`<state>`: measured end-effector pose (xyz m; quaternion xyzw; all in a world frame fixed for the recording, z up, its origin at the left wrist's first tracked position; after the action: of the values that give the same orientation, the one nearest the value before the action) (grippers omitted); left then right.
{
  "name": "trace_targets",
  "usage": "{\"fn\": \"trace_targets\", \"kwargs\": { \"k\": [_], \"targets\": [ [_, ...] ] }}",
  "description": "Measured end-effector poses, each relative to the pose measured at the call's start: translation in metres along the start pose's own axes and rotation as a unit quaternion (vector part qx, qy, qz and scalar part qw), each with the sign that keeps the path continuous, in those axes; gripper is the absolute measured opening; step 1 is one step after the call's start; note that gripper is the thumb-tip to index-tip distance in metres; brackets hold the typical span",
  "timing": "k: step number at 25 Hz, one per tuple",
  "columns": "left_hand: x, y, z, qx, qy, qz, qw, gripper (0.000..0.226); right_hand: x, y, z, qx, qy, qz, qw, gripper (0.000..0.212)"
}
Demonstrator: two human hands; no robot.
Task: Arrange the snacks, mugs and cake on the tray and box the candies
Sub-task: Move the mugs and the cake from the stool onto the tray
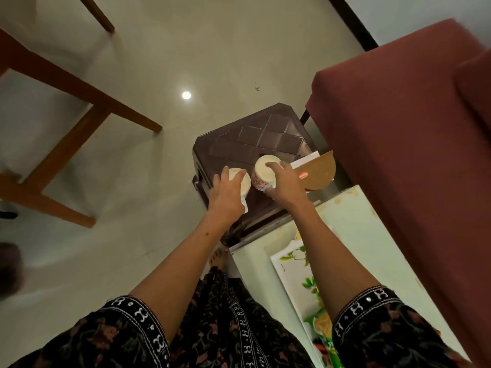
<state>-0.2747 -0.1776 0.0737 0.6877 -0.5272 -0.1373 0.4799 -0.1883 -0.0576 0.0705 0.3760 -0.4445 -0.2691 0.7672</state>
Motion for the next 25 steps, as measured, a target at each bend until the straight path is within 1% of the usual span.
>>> {"fn": "trace_targets", "kwargs": {
  "k": [2,4,9,16,19,25],
  "targets": [
    [-0.017,-0.008,0.008,-0.005,0.003,0.034,0.999,0.090,-0.017,-0.007,0.005,0.059,-0.007,-0.003,0.998,0.070],
    [-0.028,-0.014,0.013,-0.009,-0.002,0.060,0.998,0.093,-0.030,-0.013,0.007,0.088,-0.010,0.001,0.996,0.071],
    [-0.046,-0.022,0.019,-0.010,-0.020,0.101,0.995,0.090,-0.048,-0.023,0.008,0.083,-0.025,-0.001,0.996,0.071],
    [-0.045,-0.013,0.008,-0.036,-0.035,0.104,0.993,0.077,-0.046,-0.012,0.002,0.044,-0.031,-0.009,0.999,0.078],
    [-0.032,-0.011,-0.005,-0.032,-0.027,0.103,0.994,0.077,-0.032,0.006,-0.007,0.016,-0.037,-0.027,0.999,0.082],
    [0.014,-0.029,-0.052,-0.014,-0.041,0.099,0.994,0.079,0.025,0.031,-0.045,0.038,-0.022,-0.042,0.998,0.084]
  ]
}}
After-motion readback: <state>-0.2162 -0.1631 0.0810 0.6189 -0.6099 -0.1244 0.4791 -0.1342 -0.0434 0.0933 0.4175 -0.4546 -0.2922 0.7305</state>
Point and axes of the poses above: each hand's wrist, its own x-axis away from the middle knuckle, its own y-axis out of the back of the hand, z = x × y, the point moved 8 cm from there along -x, towards the middle knuckle, and after that the axes turned 14 degrees about -y, right-handed, at the moved point
